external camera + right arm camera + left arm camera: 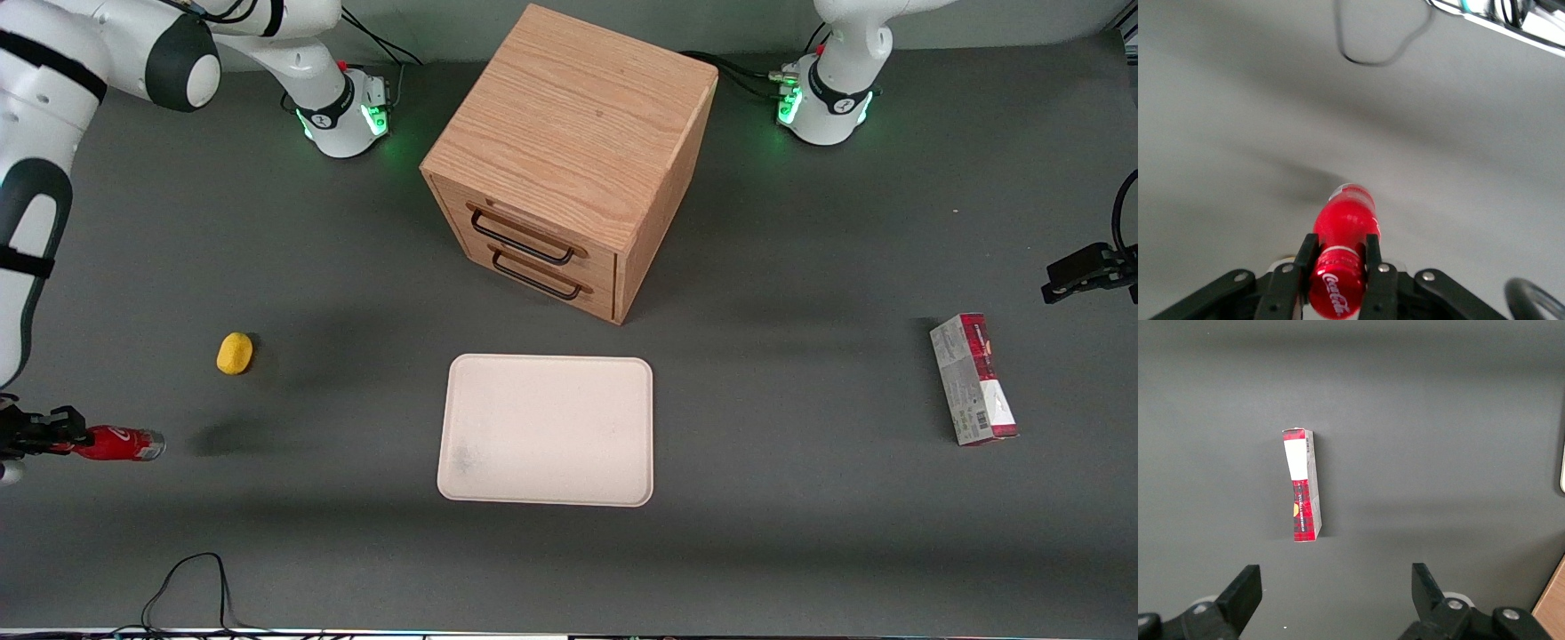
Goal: Place coke bottle on tray
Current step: 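Lower the open right gripper around the bottle's middle and close it, then lift the bottle with the right gripper and carry it to the white tray, then lower the bottle onto the tray's corner and open the right gripper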
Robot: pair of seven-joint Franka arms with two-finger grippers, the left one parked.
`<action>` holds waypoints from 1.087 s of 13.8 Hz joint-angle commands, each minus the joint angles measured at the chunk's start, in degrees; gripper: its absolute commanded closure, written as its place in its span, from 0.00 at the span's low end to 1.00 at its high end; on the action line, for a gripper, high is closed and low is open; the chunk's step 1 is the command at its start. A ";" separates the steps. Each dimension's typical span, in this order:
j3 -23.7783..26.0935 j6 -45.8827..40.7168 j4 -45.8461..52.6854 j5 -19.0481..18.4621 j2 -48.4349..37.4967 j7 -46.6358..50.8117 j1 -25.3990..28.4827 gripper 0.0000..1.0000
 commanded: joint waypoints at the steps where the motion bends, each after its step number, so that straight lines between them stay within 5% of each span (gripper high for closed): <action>1: 1.24 -8.62 9.84 -1.73 -1.65 9.37 3.30 0.91; 4: 10.79 -10.57 11.36 -3.56 -5.00 23.06 6.56 0.90; 8: 37.39 -3.91 12.41 -24.27 -2.64 46.87 7.36 0.89; 10: 46.04 1.79 11.89 -30.54 1.74 54.02 7.53 0.88; 15: 48.19 16.13 8.99 -33.99 10.54 57.56 8.33 0.87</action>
